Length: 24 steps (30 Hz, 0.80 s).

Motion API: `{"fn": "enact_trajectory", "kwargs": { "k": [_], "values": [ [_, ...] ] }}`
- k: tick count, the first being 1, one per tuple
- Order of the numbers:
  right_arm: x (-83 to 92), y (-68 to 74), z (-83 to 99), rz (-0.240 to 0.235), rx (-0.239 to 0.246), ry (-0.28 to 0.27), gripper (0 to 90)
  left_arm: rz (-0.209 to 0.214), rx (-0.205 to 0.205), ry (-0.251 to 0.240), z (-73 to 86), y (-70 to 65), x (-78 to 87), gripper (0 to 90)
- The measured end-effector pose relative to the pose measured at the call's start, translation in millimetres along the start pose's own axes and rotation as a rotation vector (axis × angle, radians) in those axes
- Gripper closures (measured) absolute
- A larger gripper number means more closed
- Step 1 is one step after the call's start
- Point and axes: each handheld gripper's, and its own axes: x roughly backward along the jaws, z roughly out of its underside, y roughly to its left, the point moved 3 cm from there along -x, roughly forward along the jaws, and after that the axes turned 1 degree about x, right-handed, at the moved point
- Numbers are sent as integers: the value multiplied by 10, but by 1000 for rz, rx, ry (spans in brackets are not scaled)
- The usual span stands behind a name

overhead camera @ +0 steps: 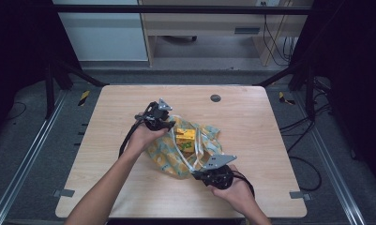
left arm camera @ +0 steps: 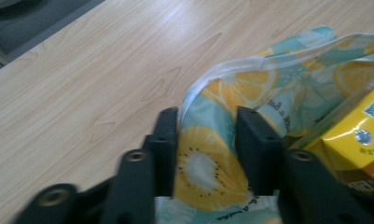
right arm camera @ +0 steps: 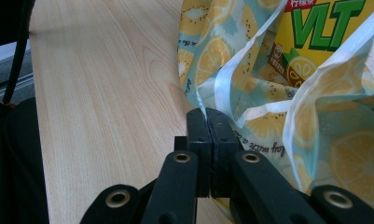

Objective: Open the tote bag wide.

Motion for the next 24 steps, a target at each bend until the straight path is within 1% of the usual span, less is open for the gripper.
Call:
{"fn": "enact_trajectory", "kwargs": {
  "k": [2, 3, 4, 6, 8, 9, 11, 13, 14, 15, 16, 19, 22, 24],
  "values": [
    [0, -1, 2, 2, 0, 0, 895, 7, 2, 0, -1, -8, 17, 795],
    [0, -3, 2, 4, 0, 0, 895, 8, 1, -2, -5, -8, 38, 828],
    [0, -6, 4, 6, -1, -3, 894, 6, 3, -9, -10, -11, 53, 853],
    [10, -10, 6, 12, -5, -5, 895, -3, 6, -45, -30, -19, 135, 877],
    [17, -11, 7, 16, -7, -12, 895, -12, 16, -98, -58, -31, 242, 882],
    [19, -11, 8, 18, -9, -12, 895, -11, 26, -140, -75, -36, 327, 883],
    [20, -13, 8, 22, -11, -13, 895, -5, 40, -201, -91, -60, 453, 885],
    [23, -9, 6, 25, -13, -13, 895, -9, 27, -254, -82, -111, 622, 886],
    [26, -7, 6, 28, -10, -13, 895, -6, 25, -271, -70, -130, 675, 887],
    [29, -5, 7, 30, -8, -12, 894, -4, 23, -297, -41, -156, 766, 887],
    [34, 0, 11, 34, -8, -11, 893, -1, 24, -312, -18, -168, 820, 888],
    [39, 13, 20, 37, -5, -6, 891, 24, 30, -356, 111, -211, 1014, 889],
    [36, 30, 23, 36, 1, 2, 885, 58, 35, -377, 277, -262, 1156, 889],
    [37, 40, 25, 43, 8, 9, 878, 84, 40, -374, 468, -310, 1224, 890]
  ]
}}
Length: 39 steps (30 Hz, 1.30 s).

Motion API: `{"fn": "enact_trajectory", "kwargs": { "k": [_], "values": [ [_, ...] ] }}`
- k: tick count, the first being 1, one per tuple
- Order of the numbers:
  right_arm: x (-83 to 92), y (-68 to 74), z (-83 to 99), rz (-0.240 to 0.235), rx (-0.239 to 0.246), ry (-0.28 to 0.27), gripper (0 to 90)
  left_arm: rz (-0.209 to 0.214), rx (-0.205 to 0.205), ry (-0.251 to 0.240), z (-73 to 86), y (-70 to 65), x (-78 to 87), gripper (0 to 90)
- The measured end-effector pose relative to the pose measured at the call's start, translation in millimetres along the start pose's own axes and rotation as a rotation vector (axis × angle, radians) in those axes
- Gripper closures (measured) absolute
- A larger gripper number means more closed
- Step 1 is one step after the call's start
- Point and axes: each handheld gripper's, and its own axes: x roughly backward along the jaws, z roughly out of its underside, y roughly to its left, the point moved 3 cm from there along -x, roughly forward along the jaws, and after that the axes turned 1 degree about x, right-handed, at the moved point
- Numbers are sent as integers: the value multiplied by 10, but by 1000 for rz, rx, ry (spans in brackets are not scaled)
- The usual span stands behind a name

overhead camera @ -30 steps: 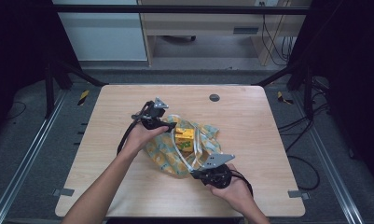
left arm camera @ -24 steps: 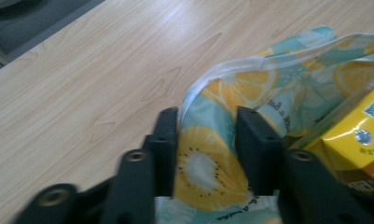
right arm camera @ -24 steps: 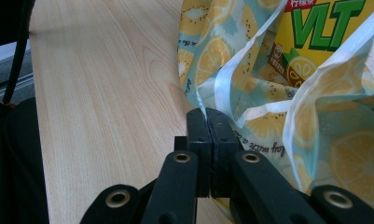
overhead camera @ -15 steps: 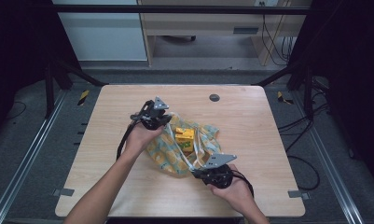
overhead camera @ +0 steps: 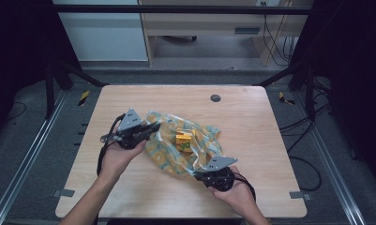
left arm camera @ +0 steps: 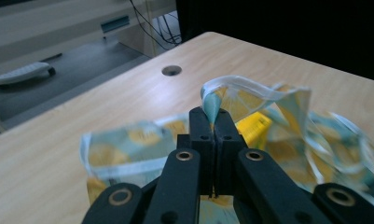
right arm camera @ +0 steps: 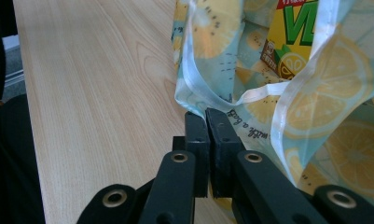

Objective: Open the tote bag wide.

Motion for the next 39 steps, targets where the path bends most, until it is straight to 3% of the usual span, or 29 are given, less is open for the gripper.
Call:
{"fn": "enact_trajectory", "kwargs": {
  "k": [5, 8, 11, 16, 19, 23, 26, 29, 32, 35, 39],
  "values": [
    [18, -1, 1, 14, -2, 2, 836, 32, 4, 56, 454, -78, 168, 891],
    [72, -17, -37, 27, -9, -11, 695, 30, -9, 85, 661, -100, 211, 891],
    [164, -59, -107, 46, -17, -30, 583, 42, 6, 91, 785, -106, 222, 891],
    [317, -241, -279, 106, -19, -46, 433, 49, -22, 97, 830, -139, 209, 890],
    [336, -396, -384, 169, -14, -39, 358, 49, -42, 105, 853, -158, 201, 890],
    [230, -649, -449, 247, -37, 5, 273, 57, -61, 121, 895, -193, 205, 890],
    [102, -805, -439, 257, -71, 39, 212, 63, -71, 134, 929, -211, 217, 890],
    [-19, -898, -407, 253, -92, 65, 241, 59, -86, 151, 967, -212, 211, 890],
    [-93, -939, -374, 258, -92, 103, 419, 55, -95, 168, 1000, -207, 206, 889],
    [-101, -980, -360, 250, -96, 98, 701, 46, -105, 179, 1026, -209, 191, 889],
    [-99, -1115, -342, 279, -111, 103, 864, 34, -112, 197, 1054, -193, 142, 889]
  ]
}}
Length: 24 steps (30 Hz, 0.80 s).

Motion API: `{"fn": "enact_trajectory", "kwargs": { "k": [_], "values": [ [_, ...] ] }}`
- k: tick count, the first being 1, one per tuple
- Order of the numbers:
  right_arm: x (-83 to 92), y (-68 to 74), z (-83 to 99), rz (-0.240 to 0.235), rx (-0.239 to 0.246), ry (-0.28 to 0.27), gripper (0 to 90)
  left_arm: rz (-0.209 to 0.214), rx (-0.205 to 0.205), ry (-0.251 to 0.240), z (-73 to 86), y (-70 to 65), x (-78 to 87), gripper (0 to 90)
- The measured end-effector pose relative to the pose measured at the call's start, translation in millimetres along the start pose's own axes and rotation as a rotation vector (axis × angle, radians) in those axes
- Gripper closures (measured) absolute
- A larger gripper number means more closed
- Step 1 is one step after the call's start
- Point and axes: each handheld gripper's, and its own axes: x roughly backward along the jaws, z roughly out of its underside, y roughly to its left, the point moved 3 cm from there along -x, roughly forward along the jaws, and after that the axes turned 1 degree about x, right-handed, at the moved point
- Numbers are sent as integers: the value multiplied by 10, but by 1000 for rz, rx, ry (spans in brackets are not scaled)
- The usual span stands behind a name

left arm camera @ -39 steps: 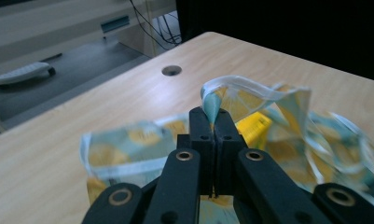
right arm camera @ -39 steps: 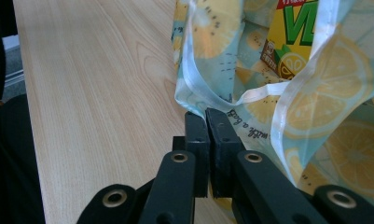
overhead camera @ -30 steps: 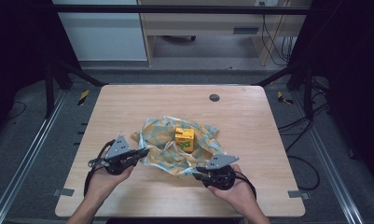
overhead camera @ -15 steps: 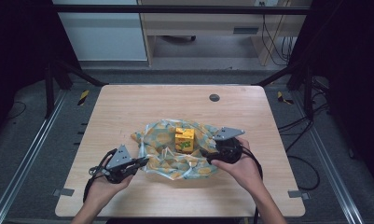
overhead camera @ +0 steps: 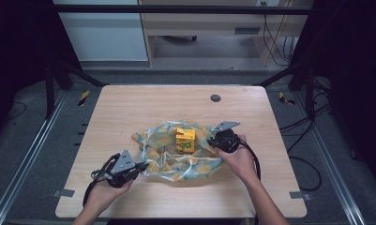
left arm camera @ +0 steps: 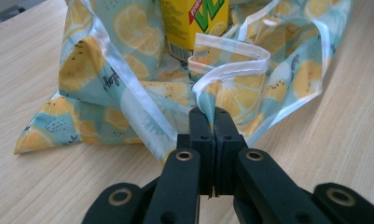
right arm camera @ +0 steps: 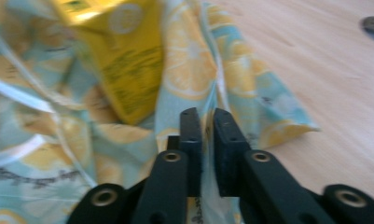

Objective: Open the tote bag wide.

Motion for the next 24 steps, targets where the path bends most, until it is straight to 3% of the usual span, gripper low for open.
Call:
{"fn": "enact_trajectory", "kwargs": {
  "k": [2, 10, 16, 24],
  "values": [
    [-36, -98, -20, 14, -17, -6, 886, -16, -14, 22, 17, 19, -32, 889],
    [-342, -464, -34, 52, -87, 19, 900, -64, 6, 78, 120, 167, -136, 889],
    [-488, -538, 36, 61, -129, 38, 900, -77, 33, 131, 221, 267, -193, 891],
    [-514, -612, 96, 69, -157, 54, 900, -72, 34, 180, 294, 299, -198, 896]
  ]
}}
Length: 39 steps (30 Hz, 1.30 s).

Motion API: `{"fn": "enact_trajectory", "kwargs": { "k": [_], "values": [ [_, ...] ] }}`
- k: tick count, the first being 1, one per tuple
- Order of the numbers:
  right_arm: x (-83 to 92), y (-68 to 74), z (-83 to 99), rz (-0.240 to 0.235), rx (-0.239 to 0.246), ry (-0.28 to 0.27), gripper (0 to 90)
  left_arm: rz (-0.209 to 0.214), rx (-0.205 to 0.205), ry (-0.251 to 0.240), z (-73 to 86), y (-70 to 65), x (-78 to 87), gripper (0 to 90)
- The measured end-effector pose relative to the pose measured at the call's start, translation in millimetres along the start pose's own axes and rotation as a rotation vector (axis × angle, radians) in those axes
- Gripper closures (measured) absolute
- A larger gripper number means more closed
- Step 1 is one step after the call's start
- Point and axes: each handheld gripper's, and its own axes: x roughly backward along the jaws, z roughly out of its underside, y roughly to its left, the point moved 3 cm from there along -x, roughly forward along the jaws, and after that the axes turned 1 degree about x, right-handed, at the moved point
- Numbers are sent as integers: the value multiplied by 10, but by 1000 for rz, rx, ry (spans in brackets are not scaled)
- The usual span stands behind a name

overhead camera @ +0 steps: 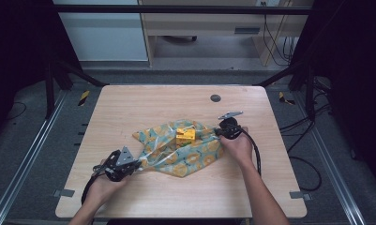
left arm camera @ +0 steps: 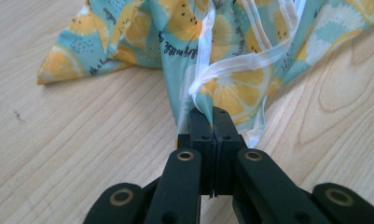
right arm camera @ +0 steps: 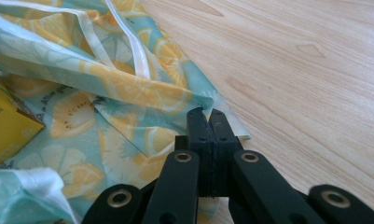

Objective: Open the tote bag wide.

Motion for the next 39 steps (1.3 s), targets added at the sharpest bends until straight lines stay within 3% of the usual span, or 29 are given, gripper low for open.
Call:
{"fn": "enact_trajectory", "kwargs": {
  "k": [8, 13, 23, 39],
  "values": [
    [9, -17, 8, 3, 0, 8, 900, 8, -26, 26, 18, -30, 16, 900],
    [11, -15, 9, 1, 0, 15, 900, 10, -8, 19, 46, -18, 49, 900],
    [-37, 1, 18, -1, 0, 34, 900, 19, -10, 60, 106, -12, 13, 900],
    [-61, 15, 11, 1, 15, 50, 900, 31, -27, 67, 128, -51, 37, 900]
  ]
}}
